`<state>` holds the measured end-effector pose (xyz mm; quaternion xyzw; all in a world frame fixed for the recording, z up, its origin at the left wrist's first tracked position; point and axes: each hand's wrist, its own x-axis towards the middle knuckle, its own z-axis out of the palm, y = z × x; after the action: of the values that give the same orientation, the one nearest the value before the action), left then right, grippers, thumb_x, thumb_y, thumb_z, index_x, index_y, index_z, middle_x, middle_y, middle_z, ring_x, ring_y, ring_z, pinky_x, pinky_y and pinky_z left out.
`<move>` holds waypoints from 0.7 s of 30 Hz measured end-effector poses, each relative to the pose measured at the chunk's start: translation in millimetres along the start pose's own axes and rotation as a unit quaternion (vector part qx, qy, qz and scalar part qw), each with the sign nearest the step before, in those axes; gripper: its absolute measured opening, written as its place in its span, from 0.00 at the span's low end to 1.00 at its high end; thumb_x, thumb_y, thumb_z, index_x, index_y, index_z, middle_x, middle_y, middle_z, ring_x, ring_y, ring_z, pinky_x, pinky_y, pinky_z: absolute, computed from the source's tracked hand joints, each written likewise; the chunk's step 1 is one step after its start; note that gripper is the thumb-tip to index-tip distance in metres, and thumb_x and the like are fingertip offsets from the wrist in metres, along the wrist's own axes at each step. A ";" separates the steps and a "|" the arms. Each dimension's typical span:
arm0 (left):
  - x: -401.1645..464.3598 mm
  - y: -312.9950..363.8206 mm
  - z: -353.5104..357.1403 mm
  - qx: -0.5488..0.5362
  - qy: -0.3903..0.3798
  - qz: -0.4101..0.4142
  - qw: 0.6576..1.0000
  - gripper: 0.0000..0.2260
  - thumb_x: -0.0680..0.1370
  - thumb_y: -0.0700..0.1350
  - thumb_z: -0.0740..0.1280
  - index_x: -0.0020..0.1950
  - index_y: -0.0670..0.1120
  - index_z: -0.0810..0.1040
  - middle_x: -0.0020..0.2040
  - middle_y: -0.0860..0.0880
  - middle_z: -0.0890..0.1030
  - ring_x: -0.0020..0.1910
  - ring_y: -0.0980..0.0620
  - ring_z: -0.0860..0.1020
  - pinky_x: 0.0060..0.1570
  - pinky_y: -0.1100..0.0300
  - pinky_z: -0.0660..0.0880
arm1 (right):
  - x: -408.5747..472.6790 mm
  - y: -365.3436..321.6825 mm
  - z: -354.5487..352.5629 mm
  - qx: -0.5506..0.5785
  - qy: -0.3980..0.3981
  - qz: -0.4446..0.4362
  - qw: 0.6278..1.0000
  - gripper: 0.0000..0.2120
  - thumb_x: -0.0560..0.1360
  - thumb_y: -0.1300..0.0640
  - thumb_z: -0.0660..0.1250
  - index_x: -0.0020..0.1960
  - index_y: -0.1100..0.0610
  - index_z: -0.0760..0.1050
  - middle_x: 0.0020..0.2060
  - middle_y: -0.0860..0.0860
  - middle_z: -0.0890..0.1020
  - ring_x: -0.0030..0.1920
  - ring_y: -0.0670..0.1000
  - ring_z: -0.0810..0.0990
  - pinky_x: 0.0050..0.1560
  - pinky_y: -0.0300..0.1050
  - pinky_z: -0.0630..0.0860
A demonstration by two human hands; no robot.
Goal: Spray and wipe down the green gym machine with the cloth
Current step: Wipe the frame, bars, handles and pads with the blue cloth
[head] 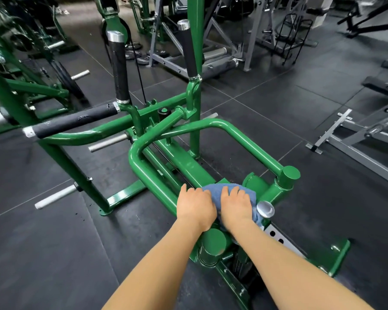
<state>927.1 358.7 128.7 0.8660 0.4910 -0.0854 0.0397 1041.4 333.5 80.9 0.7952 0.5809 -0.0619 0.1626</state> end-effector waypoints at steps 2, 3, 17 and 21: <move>0.4 -1.7 1.9 -0.016 0.019 -0.001 1.000 0.12 0.79 0.49 0.54 0.53 0.47 0.75 0.53 0.46 0.80 0.55 0.44 0.76 0.66 0.51 0.62 | 15.1 -2.0 -2.6 -0.002 0.012 0.002 1.000 0.35 0.75 0.53 0.65 0.75 0.61 0.52 0.68 0.65 0.65 0.66 0.62 0.68 0.64 0.52 0.66; 1.6 -2.3 3.9 -0.024 0.031 0.001 0.999 0.11 0.79 0.49 0.54 0.50 0.47 0.74 0.52 0.47 0.80 0.53 0.44 0.76 0.60 0.52 0.65 | 22.9 -2.6 -2.8 -0.002 0.016 -0.001 1.000 0.35 0.75 0.52 0.66 0.74 0.61 0.53 0.68 0.64 0.65 0.66 0.62 0.68 0.63 0.53 0.66; 1.8 -1.5 9.1 -0.083 0.087 -0.015 0.993 0.13 0.78 0.47 0.54 0.51 0.49 0.78 0.49 0.48 0.81 0.49 0.45 0.78 0.43 0.55 0.74 | -34.3 7.6 9.8 0.079 0.039 -0.021 0.996 0.31 0.75 0.50 0.68 0.70 0.60 0.58 0.64 0.59 0.72 0.64 0.59 0.71 0.60 0.50 0.68; 2.3 -2.6 11.6 -0.079 0.106 -0.014 0.991 0.13 0.78 0.47 0.54 0.49 0.48 0.78 0.48 0.48 0.81 0.49 0.44 0.77 0.41 0.56 0.70 | -63.8 8.2 13.3 0.123 0.056 0.000 0.991 0.25 0.78 0.53 0.64 0.70 0.60 0.59 0.62 0.57 0.74 0.63 0.57 0.73 0.59 0.49 0.68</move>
<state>924.8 360.3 117.0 0.8575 0.5095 0.0458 0.0545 1030.1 269.3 88.3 0.8112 0.5773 -0.0883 0.0309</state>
